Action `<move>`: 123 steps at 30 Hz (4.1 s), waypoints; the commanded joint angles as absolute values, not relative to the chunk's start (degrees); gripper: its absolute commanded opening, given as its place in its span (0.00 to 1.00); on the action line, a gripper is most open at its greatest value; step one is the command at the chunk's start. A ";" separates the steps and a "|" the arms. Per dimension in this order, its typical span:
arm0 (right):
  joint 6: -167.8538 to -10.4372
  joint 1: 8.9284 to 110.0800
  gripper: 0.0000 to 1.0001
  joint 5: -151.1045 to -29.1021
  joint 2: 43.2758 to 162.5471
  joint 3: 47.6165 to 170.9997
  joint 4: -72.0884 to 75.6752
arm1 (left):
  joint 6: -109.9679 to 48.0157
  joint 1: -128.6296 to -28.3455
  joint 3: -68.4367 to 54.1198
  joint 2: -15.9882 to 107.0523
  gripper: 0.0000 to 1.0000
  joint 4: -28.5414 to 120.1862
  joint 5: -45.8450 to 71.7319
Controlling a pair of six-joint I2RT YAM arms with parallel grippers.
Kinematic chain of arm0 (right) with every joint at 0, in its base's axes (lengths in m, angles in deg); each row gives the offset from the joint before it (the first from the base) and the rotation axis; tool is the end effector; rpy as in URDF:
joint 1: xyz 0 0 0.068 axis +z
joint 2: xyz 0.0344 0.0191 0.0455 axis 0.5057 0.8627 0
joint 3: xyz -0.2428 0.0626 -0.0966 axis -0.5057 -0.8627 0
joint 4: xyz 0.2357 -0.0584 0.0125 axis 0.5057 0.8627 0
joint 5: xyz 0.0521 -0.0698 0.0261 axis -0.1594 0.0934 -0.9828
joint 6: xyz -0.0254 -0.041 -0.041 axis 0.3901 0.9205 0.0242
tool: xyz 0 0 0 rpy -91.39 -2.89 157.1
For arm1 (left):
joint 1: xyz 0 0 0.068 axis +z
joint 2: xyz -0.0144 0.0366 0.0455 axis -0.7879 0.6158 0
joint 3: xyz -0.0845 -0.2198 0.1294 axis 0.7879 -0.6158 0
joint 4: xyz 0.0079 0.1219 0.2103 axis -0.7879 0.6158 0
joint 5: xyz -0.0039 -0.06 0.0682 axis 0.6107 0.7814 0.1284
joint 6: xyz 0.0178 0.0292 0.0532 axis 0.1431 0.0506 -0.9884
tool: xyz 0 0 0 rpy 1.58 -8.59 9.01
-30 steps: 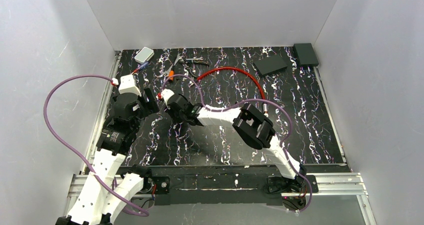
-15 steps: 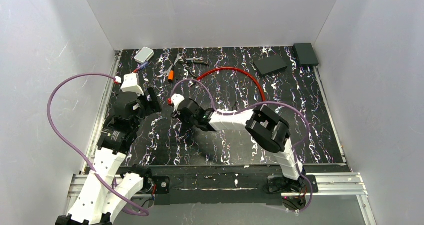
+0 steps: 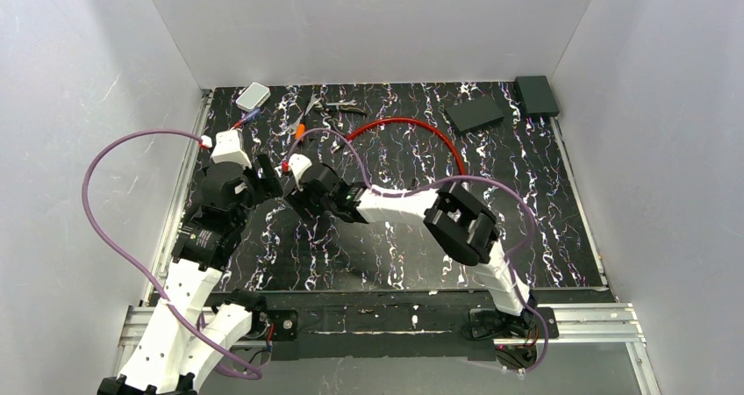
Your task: Unlock with the key
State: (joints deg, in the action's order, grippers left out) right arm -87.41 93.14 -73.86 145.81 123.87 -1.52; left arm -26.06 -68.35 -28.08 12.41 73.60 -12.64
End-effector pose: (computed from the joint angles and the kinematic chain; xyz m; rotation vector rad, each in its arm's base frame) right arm 0.2309 0.4328 0.1904 -0.9586 1.9300 0.5444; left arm 0.1542 -0.0301 0.3481 -0.2105 1.8385 -0.1182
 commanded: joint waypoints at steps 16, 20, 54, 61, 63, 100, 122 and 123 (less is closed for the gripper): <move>-86.68 92.87 0.51 -73.61 156.06 130.38 0.04 | -25.17 -68.48 -27.82 11.62 0.78 74.55 -19.67; -86.55 92.87 0.48 -73.37 156.53 129.34 -0.21 | -25.15 -68.49 -27.82 11.61 0.78 74.56 -19.49; -87.26 92.87 0.13 -70.90 134.85 112.63 -4.85 | -25.80 -68.33 -27.29 17.16 0.79 73.98 -11.56; -87.86 92.87 0.13 -67.58 121.31 102.41 -5.69 | -25.49 -68.30 -27.16 20.76 0.78 72.35 1.34; -87.99 92.87 0.13 -66.67 115.26 99.60 -5.45 | -24.69 -68.29 -27.79 20.93 0.77 69.35 14.50; -75.18 92.78 0.12 -76.83 75.47 85.09 0.06 | -1.03 -77.46 -19.92 34.92 0.42 52.76 60.61; -74.95 92.83 0.11 -77.80 77.19 85.00 -2.71 | 3.62 -79.94 -20.29 38.76 0.28 50.63 58.90; -74.95 92.83 0.11 -77.76 77.28 85.05 -2.75 | 3.89 -79.94 -20.38 38.83 0.27 50.25 58.95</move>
State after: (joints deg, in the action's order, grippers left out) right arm -75.87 92.99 -77.36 76.94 84.50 0.99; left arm 2.96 -79.60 -21.29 38.96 52.20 58.20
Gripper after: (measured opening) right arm 0.347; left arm 0.283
